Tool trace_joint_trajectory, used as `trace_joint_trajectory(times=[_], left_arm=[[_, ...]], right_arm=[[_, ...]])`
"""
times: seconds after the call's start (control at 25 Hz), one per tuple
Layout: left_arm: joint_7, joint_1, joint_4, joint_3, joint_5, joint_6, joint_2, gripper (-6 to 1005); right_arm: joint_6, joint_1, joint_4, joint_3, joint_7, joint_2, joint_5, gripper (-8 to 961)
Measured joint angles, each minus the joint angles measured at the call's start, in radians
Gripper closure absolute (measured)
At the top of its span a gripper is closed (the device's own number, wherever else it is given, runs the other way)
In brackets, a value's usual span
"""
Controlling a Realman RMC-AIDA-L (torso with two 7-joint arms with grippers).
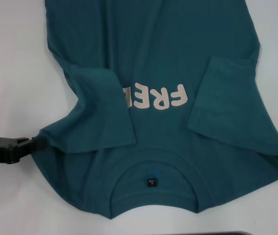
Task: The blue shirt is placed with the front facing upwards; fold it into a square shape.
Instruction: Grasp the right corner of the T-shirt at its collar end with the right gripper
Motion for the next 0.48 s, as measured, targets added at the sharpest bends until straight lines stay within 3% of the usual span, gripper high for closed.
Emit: trace_joint_trajectory(times=[0.48], left_arm=[[-0.003, -0.009, 0.002, 0.000, 0.000, -0.006, -0.001, 996]], right_arm=[[-0.009, -0.006, -0.002, 0.004, -0.004, -0.001, -0.004, 38]])
